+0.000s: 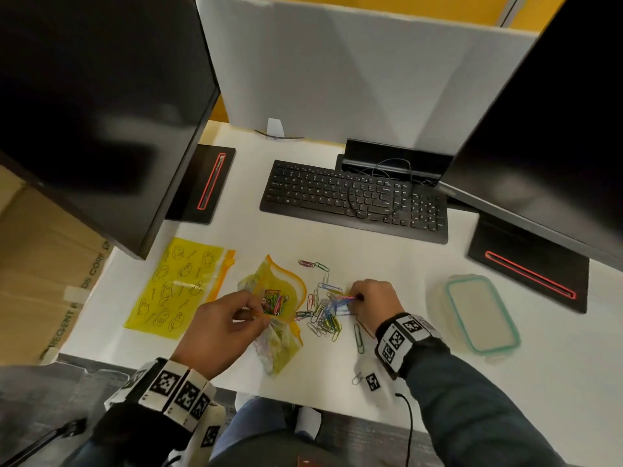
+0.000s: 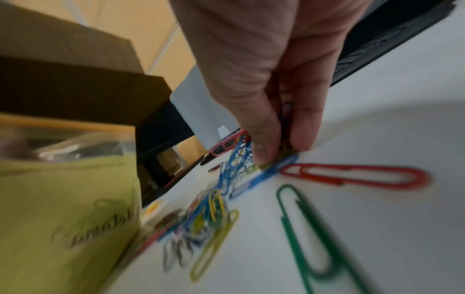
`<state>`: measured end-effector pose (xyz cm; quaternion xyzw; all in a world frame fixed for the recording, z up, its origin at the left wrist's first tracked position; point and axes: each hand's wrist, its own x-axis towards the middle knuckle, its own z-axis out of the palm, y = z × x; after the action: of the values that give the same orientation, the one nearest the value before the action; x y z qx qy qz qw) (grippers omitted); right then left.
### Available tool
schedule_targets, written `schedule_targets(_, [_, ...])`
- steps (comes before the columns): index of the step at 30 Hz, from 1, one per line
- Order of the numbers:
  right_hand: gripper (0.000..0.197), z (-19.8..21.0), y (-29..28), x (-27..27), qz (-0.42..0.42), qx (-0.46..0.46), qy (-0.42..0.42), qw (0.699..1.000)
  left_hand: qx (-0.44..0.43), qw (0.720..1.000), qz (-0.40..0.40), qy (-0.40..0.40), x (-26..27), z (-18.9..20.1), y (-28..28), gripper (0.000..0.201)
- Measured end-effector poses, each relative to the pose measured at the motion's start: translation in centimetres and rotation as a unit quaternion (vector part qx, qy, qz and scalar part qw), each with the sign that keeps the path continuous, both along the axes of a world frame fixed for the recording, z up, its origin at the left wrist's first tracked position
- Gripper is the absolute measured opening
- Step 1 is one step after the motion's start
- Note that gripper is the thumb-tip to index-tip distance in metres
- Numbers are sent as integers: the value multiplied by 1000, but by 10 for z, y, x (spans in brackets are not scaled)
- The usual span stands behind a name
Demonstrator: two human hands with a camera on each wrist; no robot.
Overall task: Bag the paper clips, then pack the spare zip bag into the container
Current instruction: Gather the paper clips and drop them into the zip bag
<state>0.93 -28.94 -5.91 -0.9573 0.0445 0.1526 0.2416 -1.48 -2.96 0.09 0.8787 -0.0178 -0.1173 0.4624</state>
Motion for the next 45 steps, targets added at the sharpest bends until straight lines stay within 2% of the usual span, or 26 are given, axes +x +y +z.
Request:
schedule_targets(3, [11, 6, -8, -1, -57, 43, -12, 997, -2, 1000, -7, 6, 0, 0, -1, 18])
schedule_targets(10, [11, 54, -19, -1, -95, 99, -41, 990, 20, 999, -42, -4, 1, 3, -1, 18])
schedule_targets(14, [10, 101, 10, 1, -39, 121, -90, 988, 31, 998, -53, -15, 2, 0, 0, 17])
schedule_targets(17, [15, 114, 46, 9, 59, 70, -93, 991, 35, 997, -60, -26, 2, 0, -1, 16])
schedule_targets(20, [21, 108, 81, 13, 152, -2, -62, 986, 31, 997, -65, -37, 1, 1, -1, 17])
schedule_targets(22, [27, 105, 91, 12, 179, -15, -44, 983, 29, 997, -64, -37, 0, 2, 0, 17])
schedule_targets(25, [31, 105, 75, 6, 116, 33, -44, 992, 31, 997, -60, -37, -1, 3, 2, 17])
schedule_targets(27, [18, 98, 48, -4, 64, 30, -26, 997, 35, 997, -54, -34, -2, 3, 3, 15])
schedule_targets(29, [9, 81, 19, -22, 49, -11, 37, 998, 35, 998, -48, -28, -2, 3, 2, 14])
schedule_targets(32, [23, 52, -8, -58, 57, -38, 168, 983, 30, 998, -42, -21, -3, 2, 2, 15])
schedule_targets(35, [32, 27, -9, -76, 57, -28, 230, 971, 19, 999, -38, -12, -2, 2, 2, 15])
schedule_targets(40, [36, 8, 4, -56, 57, -27, 214, 975, 22, 999, -35, -9, -2, 2, 2, 14])
schedule_targets(43, [34, 4, 8, -37, 5, -11, 140, 990, 16, 999, -28, -4, -2, 2, 3, 15])
schedule_targets(45, [25, 3, 7, -29, -40, 10, 77, 996, 10, 1000, -23, 0, -3, 2, 3, 16])
